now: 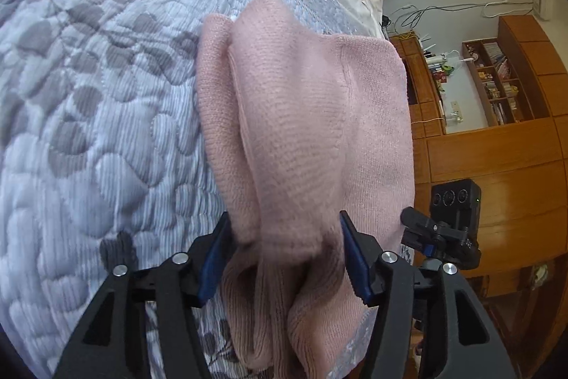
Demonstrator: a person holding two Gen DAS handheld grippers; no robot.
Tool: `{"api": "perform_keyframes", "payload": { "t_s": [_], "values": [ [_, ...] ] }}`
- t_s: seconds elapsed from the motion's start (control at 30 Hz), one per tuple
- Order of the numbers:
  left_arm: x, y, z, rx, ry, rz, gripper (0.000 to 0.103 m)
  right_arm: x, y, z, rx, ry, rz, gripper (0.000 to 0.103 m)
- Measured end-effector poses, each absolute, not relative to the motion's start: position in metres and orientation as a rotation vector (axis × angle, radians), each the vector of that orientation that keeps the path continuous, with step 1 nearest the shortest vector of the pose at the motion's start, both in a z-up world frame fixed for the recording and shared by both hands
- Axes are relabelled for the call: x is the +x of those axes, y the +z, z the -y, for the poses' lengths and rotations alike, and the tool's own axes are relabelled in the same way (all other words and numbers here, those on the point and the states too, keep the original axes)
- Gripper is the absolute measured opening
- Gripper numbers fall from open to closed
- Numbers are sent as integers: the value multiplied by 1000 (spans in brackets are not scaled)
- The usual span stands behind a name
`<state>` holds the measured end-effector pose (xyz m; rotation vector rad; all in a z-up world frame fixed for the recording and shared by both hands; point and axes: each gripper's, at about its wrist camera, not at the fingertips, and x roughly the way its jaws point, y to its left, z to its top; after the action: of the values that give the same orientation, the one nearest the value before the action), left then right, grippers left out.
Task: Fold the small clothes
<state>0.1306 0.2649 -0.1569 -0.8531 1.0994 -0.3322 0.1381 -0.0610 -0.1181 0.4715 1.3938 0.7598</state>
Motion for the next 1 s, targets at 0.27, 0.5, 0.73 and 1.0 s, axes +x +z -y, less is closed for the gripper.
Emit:
{"api": "perform_keyframes", "payload": {
  "t_s": [0.27, 0.5, 0.73, 1.0],
  "values": [
    [80, -118, -224, -695, -323, -1045, 60, 86, -128, 98, 447, 743, -1431, 79],
    [78, -124, -204, -514, -204, -1111, 59, 69, -131, 99, 504, 764, -1433, 30],
    [70, -151, -222, -520, -158, -1150, 61, 50, -134, 111, 453, 732, -1438, 28],
    [63, -150, -222, -511, -164, -1155, 62, 46, -144, 105, 475, 683, -1435, 37]
  ]
}}
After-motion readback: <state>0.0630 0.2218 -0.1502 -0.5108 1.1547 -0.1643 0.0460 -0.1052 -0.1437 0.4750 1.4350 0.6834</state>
